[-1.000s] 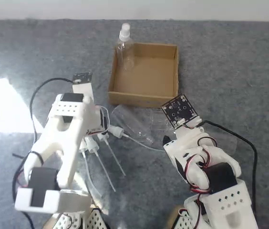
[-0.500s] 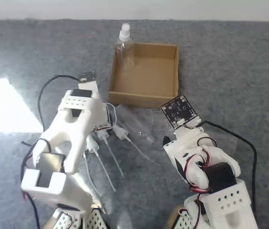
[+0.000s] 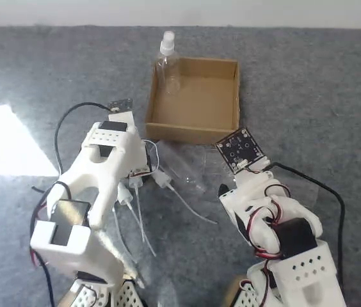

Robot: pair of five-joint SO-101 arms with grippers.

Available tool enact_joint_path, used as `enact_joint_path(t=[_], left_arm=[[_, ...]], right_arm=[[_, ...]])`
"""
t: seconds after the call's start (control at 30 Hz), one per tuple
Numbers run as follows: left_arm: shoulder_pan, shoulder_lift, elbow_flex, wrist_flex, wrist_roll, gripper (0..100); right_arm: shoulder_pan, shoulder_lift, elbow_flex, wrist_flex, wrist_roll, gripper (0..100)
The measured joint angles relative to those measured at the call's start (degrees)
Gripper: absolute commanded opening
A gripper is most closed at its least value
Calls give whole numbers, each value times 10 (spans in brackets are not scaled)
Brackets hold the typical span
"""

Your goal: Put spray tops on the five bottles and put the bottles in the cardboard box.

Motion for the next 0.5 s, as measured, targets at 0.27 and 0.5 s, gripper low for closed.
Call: enact_joint_path(t=[0.27,0.5], left_arm=[[0,0,0,0,-6,51],[0,-61,0,12,-9,51]], right_arm=[[0,0,0,0,0,117],[0,0,1,-7,0,117]])
